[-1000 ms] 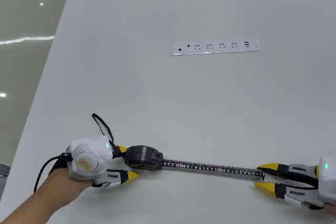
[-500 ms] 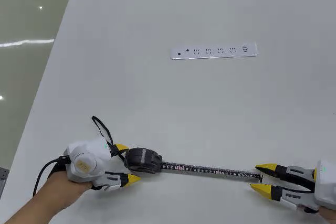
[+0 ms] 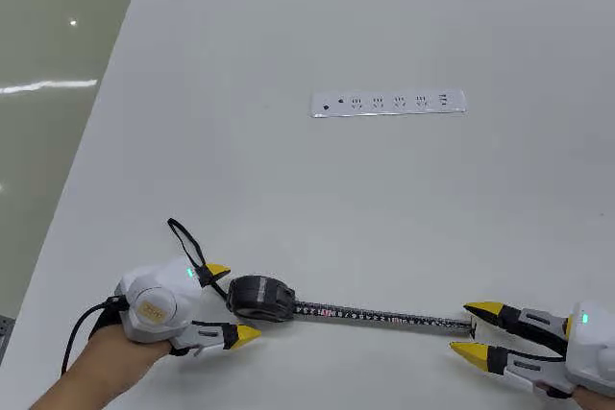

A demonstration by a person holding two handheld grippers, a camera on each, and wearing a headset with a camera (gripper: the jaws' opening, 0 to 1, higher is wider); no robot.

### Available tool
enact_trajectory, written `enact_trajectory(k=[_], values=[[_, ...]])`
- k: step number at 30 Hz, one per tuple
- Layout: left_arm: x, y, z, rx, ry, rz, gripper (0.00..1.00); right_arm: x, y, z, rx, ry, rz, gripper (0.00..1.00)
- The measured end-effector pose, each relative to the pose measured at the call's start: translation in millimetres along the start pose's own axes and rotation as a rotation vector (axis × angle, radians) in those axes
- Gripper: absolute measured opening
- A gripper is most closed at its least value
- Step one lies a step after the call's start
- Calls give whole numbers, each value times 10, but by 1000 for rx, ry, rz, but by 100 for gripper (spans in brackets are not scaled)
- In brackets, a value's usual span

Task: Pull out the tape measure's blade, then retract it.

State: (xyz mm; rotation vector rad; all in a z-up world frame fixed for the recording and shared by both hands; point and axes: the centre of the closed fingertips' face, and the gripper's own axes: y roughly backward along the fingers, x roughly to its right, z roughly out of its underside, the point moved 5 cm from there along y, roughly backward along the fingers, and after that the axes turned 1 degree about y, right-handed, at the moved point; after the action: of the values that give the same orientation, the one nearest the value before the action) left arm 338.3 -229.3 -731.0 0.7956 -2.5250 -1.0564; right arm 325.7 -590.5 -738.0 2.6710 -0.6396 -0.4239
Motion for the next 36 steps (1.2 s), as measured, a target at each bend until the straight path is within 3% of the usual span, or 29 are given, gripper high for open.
enact_trajectory(k=[11,24,36], values=[[14,49,31,22,74,-52,65,-57,-32,-70,42,-16,60,40],[55,145,-16,91,155,-114,66,-91,3,-125,77,-65,169,39],[122,222,-19,142,237,-155,69,-166,51,-186,102,-74,212,43]])
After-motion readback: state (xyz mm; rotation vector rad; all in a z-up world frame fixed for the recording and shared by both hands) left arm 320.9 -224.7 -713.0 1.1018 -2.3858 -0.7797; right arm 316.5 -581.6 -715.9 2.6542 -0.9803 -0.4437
